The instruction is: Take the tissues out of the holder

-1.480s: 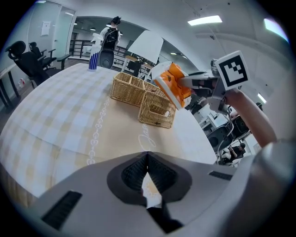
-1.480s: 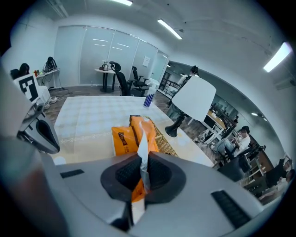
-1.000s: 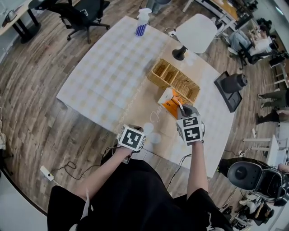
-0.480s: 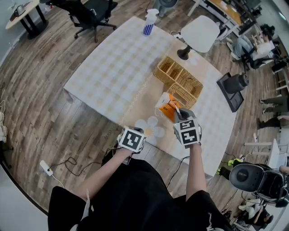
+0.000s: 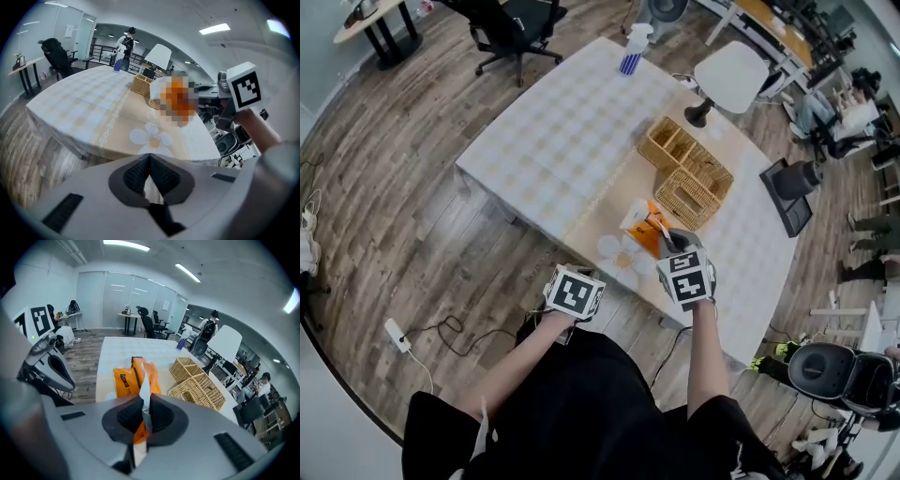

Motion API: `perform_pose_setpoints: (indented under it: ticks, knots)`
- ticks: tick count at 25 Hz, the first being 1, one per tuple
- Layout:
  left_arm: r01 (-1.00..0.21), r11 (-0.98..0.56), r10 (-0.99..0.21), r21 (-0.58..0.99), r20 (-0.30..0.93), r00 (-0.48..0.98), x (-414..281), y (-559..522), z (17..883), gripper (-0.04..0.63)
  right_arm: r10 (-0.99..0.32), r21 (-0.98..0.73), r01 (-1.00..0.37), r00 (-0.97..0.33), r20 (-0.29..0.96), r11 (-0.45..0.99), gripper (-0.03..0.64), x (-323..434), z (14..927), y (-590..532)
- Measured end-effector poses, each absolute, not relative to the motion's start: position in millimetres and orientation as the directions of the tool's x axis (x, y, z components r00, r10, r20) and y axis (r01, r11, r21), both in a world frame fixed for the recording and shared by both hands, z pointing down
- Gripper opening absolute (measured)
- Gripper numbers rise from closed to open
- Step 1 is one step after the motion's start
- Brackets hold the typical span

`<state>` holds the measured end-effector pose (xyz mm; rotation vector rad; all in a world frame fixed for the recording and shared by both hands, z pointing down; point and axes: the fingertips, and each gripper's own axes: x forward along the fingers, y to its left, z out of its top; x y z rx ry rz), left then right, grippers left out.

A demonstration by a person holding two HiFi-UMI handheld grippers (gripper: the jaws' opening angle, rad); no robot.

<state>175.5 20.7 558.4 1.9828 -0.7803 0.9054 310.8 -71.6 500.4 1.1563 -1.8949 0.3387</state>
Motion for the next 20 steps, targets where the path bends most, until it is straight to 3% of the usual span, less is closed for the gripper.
perform_pose_setpoints:
  ticks: [20]
  knots:
    - [-0.829, -0.383, -0.296, 0.408, 0.796, 0.528, 59.4, 142.2, 567.4, -0.002, -0.616, 0.213, -0.780, -0.262, 0.743, 0.588, 0.014, 190.3, 504.3, 46.6]
